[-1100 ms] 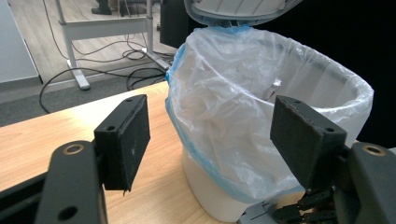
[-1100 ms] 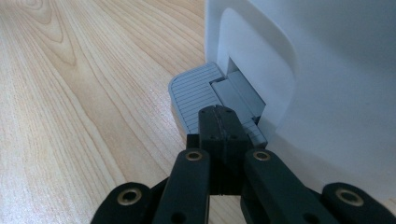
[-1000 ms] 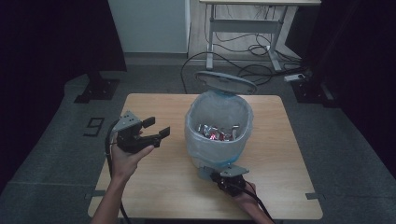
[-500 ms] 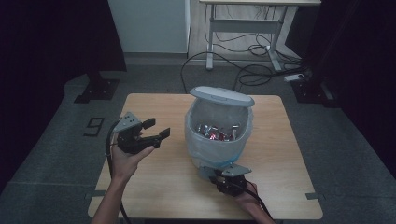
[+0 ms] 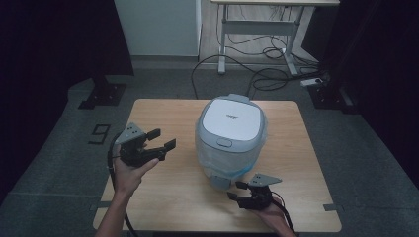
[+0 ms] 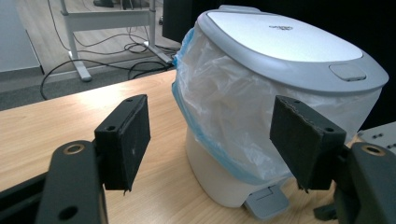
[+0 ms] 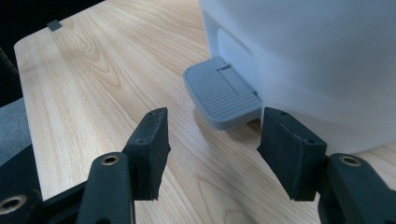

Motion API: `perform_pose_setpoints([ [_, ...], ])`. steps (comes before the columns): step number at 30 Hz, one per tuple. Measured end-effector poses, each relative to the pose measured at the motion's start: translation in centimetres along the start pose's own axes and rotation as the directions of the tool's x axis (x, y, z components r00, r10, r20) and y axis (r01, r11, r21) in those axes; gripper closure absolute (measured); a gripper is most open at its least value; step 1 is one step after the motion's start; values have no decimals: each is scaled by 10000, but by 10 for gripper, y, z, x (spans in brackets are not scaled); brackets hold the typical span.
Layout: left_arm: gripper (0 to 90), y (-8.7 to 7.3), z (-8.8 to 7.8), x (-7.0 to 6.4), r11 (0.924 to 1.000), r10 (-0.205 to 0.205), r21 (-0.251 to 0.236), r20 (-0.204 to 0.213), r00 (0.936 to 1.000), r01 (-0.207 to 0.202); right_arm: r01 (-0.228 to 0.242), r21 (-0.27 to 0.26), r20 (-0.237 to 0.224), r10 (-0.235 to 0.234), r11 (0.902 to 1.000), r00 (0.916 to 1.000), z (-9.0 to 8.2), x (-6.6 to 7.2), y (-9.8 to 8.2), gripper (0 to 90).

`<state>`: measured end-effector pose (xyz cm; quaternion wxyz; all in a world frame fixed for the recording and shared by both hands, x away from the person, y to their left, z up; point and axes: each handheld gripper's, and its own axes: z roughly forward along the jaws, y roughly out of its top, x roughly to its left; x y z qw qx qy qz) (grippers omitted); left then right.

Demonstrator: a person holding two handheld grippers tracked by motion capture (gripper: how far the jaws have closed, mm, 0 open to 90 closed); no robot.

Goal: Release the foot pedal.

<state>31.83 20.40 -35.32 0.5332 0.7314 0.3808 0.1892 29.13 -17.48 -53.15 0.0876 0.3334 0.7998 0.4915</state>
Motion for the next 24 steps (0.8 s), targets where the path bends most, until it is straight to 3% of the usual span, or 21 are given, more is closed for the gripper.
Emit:
perform_pose_setpoints([
  [6, 292, -8, -2, 1, 10000, -7, 23, 6, 10000, 7, -11, -422, 183, 19, 9991, 9998, -16, -2, 1, 414],
  [13, 290, -19, 0, -2, 9999, 52, 131, 40, 10000, -52, 89, -438, 518, -66, 9990, 9986, -27, -7, -3, 406],
  [24, 286, -45, 1, -2, 9992, -33, 395, 61, 10000, 30, -325, -634, 1084, 393, 9975, 9933, -52, -29, -14, 404],
])
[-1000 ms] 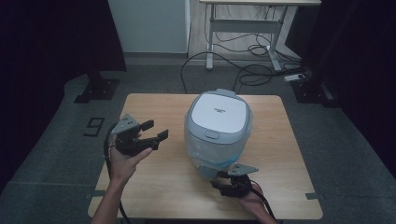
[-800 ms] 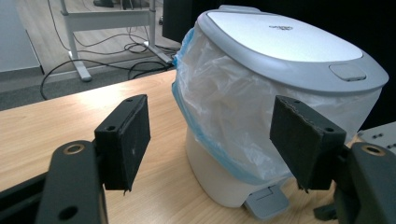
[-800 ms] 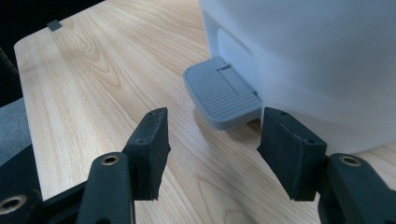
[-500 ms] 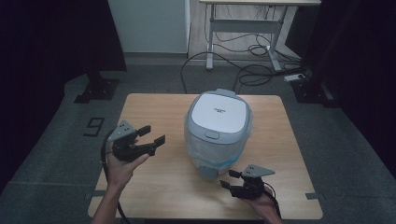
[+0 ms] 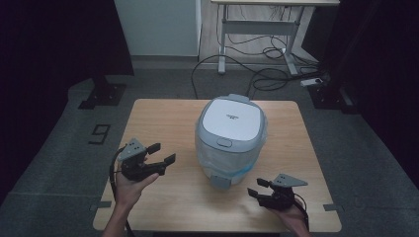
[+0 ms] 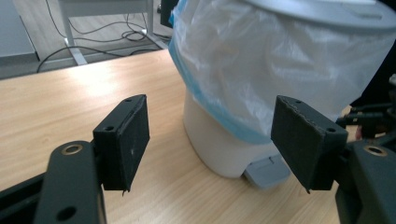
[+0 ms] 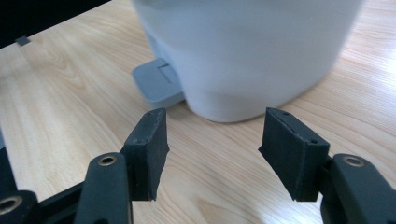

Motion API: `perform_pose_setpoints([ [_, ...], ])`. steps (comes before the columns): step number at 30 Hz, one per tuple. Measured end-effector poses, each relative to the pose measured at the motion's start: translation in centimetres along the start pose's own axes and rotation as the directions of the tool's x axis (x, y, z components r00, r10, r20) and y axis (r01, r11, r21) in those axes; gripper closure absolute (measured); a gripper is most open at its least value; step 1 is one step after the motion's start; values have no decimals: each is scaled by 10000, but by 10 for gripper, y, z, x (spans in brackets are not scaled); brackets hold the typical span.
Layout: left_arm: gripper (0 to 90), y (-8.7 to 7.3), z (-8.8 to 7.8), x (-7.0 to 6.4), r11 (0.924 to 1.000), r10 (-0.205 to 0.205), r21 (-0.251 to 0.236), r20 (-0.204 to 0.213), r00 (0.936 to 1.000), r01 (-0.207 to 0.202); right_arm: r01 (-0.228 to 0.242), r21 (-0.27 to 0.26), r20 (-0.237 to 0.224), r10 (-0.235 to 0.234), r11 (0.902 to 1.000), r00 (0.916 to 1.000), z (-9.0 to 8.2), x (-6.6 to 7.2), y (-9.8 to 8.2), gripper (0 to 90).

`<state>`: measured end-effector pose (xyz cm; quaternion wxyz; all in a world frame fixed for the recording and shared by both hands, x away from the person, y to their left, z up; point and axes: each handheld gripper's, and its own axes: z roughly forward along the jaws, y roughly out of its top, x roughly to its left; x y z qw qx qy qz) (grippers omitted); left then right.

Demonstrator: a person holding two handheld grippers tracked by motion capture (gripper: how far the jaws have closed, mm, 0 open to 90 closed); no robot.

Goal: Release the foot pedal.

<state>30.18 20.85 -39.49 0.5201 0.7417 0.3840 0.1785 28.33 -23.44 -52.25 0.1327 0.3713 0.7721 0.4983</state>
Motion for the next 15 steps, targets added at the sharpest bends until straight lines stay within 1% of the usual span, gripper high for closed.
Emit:
perform_pose_setpoints([
  [4, 286, -10, 0, 2, 9999, -57, 85, -22, 10000, 58, -262, -141, 160, 264, 9996, 9995, -5, -9, 1, 403],
  [9, 286, -22, 0, 3, 9997, -69, 226, -28, 10000, 69, -355, -79, 397, 358, 9993, 9986, -7, -17, -1, 404],
  [12, 286, -29, 2, 2, 9993, 20, 383, -54, 10000, -18, -435, -35, 491, 436, 9990, 9978, -8, -22, -2, 403],
  [15, 286, -35, 4, 1, 9987, 103, 501, -106, 9999, -97, -638, -35, 580, 639, 9980, 9963, -9, -26, -3, 403],
])
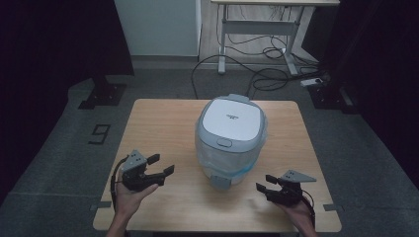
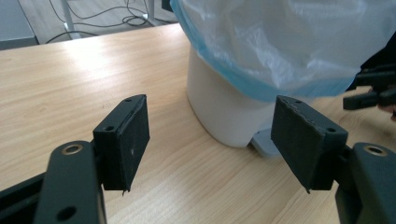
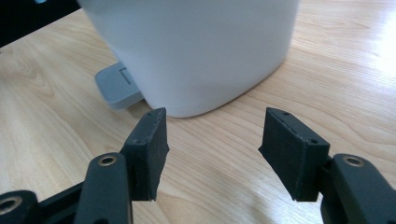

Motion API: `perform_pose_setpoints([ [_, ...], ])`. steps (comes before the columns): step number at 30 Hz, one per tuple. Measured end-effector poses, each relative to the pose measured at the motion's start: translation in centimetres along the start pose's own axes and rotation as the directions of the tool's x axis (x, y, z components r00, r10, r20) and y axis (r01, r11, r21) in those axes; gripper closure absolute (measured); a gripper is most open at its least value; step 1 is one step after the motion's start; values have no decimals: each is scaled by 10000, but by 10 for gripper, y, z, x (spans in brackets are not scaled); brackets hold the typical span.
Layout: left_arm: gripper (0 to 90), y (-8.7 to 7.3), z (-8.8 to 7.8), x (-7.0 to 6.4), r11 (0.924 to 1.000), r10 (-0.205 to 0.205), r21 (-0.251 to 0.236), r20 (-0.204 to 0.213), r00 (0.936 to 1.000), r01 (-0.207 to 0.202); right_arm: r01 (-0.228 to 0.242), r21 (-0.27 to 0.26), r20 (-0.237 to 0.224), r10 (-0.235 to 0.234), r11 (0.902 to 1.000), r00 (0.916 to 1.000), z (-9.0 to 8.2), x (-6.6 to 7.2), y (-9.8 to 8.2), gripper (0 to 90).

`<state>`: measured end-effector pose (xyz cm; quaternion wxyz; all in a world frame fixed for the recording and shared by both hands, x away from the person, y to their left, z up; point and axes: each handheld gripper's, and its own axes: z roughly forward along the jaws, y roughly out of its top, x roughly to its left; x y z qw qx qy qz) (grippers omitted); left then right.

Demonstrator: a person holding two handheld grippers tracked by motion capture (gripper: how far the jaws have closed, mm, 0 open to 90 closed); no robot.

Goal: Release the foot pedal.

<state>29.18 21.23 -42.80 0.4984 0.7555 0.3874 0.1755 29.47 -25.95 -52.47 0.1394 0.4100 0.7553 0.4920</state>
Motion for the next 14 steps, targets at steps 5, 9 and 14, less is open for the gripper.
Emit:
perform_pose_setpoints([
  [5, 286, -6, 4, -2, 9999, 44, 138, 29, 10000, -44, -229, -55, 171, 230, 9997, 9996, -2, -6, 0, 402],
  [9, 286, -9, 7, -2, 9997, 26, 230, 42, 10000, -27, -267, -58, 207, 268, 9996, 9994, -2, -8, 0, 402],
  [14, 285, -9, 8, -2, 9997, 33, 222, 45, 10000, -34, -247, -43, 196, 248, 9997, 9995, -1, -8, 0, 400],
])
